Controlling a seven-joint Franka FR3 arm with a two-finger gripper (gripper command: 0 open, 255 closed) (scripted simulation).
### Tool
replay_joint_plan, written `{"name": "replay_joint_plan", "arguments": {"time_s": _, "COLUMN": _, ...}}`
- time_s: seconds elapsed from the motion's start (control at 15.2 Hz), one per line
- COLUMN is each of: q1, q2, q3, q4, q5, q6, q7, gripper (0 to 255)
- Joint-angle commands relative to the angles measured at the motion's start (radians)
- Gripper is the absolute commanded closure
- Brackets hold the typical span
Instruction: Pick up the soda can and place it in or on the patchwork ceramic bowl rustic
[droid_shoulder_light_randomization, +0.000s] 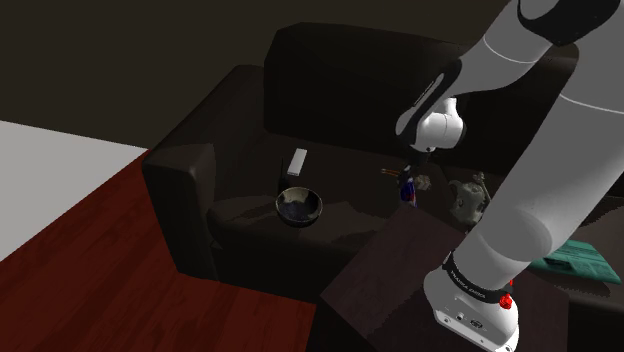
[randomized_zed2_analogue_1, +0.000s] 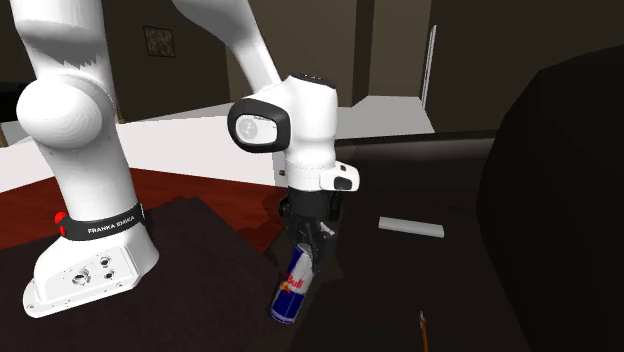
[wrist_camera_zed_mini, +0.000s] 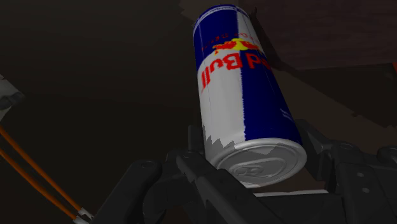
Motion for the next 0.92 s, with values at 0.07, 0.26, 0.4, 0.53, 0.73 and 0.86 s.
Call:
{"name": "replay_joint_plan", "arguments": {"time_s": 0.07, "q1": 0.011, "q2": -0.059, "q3": -0.033, "q4": -0.004, "q5": -0.092, "q6": -0.043, "q7": 0.063, "gripper": 255}}
{"name": "replay_joint_plan", "arguments": {"time_s": 0.26, "q1": 0.009, "q2": -0.118, "q3": -0.046, "q4": -0.005, "q5": -0.172, "q6": -0.090, "q7": 0.121, "gripper": 255}}
{"name": "replay_joint_plan", "arguments": {"time_s": 0.4, "q1": 0.003, "q2": -0.157, "q3": -0.048, "q4": -0.003, "q5": -0.217, "q6": -0.123, "q7": 0.154, "gripper": 255}}
{"name": "replay_joint_plan", "arguments": {"time_s": 0.53, "q1": -0.005, "q2": -0.193, "q3": -0.046, "q4": 0.000, "q5": -0.255, "q6": -0.158, "q7": 0.181, "gripper": 255}}
{"name": "replay_joint_plan", "arguments": {"time_s": 0.73, "q1": -0.018, "q2": -0.246, "q3": -0.038, "q4": 0.006, "q5": -0.301, "q6": -0.210, "q7": 0.215, "gripper": 255}}
{"name": "replay_joint_plan", "arguments": {"time_s": 0.86, "q1": -0.027, "q2": -0.278, "q3": -0.031, "q4": 0.012, "q5": -0.324, "q6": -0.245, "q7": 0.233, "gripper": 255}}
